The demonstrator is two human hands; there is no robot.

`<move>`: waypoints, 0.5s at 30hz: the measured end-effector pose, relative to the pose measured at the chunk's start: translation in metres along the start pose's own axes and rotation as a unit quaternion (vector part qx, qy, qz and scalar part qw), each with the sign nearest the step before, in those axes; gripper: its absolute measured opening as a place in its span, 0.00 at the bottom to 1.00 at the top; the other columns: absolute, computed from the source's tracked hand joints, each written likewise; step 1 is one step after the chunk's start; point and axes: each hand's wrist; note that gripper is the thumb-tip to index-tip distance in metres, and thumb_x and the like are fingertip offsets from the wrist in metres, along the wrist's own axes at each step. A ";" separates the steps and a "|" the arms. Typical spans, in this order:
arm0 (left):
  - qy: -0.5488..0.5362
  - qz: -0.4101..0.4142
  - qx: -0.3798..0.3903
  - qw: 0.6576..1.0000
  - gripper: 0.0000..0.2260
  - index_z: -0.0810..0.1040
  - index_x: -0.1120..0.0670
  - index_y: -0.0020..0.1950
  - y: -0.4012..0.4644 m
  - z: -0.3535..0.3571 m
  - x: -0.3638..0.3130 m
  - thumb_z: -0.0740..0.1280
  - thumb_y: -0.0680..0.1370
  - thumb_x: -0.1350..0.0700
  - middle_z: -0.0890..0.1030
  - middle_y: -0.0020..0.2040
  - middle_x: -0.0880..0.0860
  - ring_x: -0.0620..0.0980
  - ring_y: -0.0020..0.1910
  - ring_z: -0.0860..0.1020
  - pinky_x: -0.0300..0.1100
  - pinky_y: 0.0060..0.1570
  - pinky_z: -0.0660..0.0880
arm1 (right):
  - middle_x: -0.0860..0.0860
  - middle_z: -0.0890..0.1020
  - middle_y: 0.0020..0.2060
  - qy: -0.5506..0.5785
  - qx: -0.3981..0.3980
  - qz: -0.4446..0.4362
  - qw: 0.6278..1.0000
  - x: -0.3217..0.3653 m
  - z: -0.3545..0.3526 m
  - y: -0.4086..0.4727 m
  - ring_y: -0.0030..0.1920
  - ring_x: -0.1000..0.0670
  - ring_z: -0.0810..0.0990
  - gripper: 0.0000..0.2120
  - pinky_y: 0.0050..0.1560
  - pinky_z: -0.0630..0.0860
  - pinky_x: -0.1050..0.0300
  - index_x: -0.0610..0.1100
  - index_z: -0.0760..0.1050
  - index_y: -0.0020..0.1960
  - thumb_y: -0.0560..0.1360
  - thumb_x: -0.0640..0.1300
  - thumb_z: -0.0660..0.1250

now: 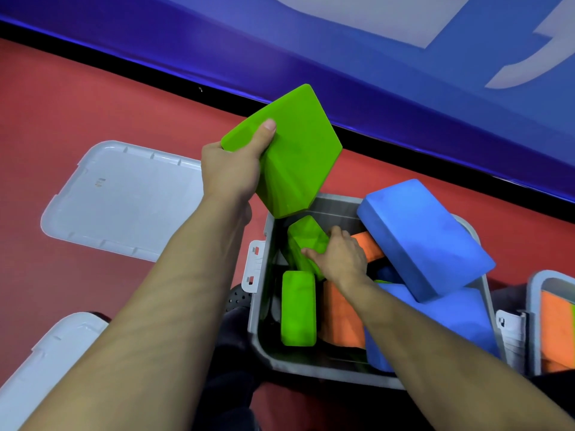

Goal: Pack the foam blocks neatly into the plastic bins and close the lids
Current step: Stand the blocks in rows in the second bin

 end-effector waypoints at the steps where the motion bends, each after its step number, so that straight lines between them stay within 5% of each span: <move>1: 0.001 0.001 0.000 1.000 0.12 0.85 0.57 0.51 0.001 0.000 0.000 0.78 0.73 0.51 0.88 0.48 0.53 0.48 0.44 0.86 0.39 0.36 0.79 | 0.43 0.78 0.62 -0.002 0.013 0.003 1.000 0.001 0.002 0.006 0.65 0.39 0.76 0.36 0.62 0.72 0.46 0.44 0.69 0.66 0.70 0.69 0.71; 9: 0.019 0.004 0.005 1.000 0.12 0.86 0.57 0.51 0.004 0.001 0.003 0.78 0.74 0.51 0.88 0.48 0.52 0.52 0.50 0.86 0.45 0.47 0.82 | 0.44 0.81 0.61 -0.079 0.049 -0.006 0.996 0.006 0.011 0.026 0.66 0.42 0.75 0.37 0.66 0.66 0.47 0.45 0.69 0.66 0.69 0.71 0.70; 15: 0.030 0.012 0.000 0.999 0.09 0.85 0.55 0.49 0.003 0.004 0.001 0.77 0.74 0.50 0.88 0.47 0.51 0.46 0.44 0.86 0.37 0.35 0.79 | 0.41 0.74 0.66 0.012 0.062 0.034 0.997 0.009 0.006 0.032 0.66 0.39 0.76 0.39 0.65 0.71 0.47 0.41 0.67 0.72 0.73 0.68 0.68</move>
Point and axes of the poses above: each hand's wrist, its own y-axis towards the middle knuckle, its own z-axis out of the palm, x = y × z
